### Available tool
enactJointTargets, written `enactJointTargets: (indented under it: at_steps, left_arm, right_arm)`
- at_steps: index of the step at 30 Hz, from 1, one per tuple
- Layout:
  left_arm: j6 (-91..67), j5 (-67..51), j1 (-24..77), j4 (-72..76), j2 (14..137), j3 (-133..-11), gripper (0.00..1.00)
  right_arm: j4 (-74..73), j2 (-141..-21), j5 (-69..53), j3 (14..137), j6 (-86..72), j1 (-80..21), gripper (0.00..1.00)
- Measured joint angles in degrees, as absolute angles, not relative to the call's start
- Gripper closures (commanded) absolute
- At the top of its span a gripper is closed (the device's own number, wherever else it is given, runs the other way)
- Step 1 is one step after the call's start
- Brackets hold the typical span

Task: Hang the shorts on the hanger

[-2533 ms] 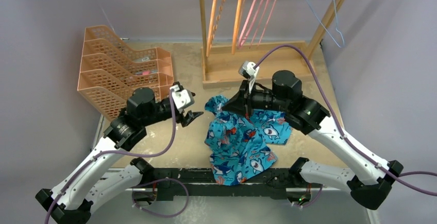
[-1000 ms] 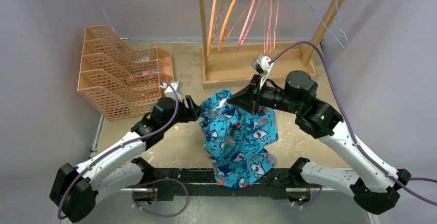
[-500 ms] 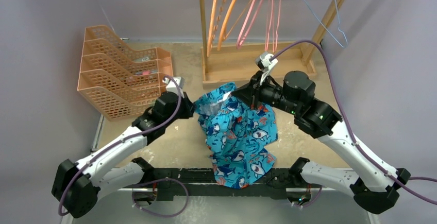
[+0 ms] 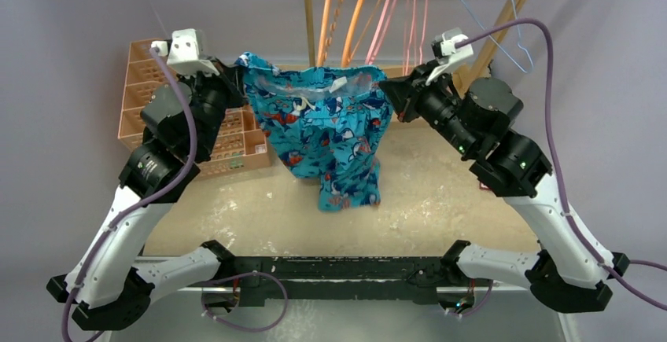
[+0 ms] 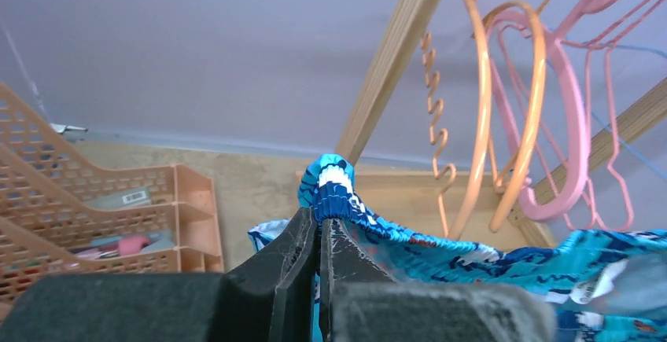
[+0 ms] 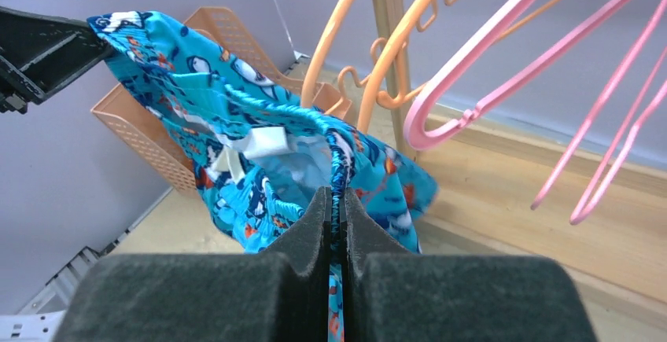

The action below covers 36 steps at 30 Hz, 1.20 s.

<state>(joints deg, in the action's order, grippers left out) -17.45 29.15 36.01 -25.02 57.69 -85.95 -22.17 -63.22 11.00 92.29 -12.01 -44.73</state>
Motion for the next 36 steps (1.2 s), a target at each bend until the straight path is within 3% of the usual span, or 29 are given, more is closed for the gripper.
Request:
enactJointTargets:
  at_steps: [4, 8, 14, 18, 26, 36]
  left_arm:
    - [-16.9, 29.8, 36.0, -27.9, 56.8, -85.3, 1.00]
    - [-18.7, 28.3, 36.0, -29.5, 53.6, -77.0, 1.00]
    - [-23.4, 23.9, 36.0, -28.9, 47.7, -58.7, 1.00]
    - [-27.1, 22.2, 36.0, -28.4, 48.0, -53.5, 1.00]
    - [-28.2, 16.6, 36.0, -24.9, 48.8, -49.5, 1.00]
    - [-21.4, 9.0, 36.0, -22.0, 47.2, -42.8, 1.00]
  right_arm:
    - [-23.6, -60.6, 11.9, 89.8, -12.6, -44.7, 1.00]
    - [-25.2, -57.1, 12.5, 81.0, -15.2, -44.7, 0.97]
    - [-27.2, -55.5, 11.2, 66.5, -20.3, -44.7, 0.75]
    - [-27.4, -55.9, 10.3, 63.8, -22.0, -44.7, 0.63]
    - [-26.8, -57.3, 11.1, 72.8, -23.8, -44.7, 0.49]
    - [-27.9, -64.4, 23.2, 93.5, -19.7, -44.7, 0.46]
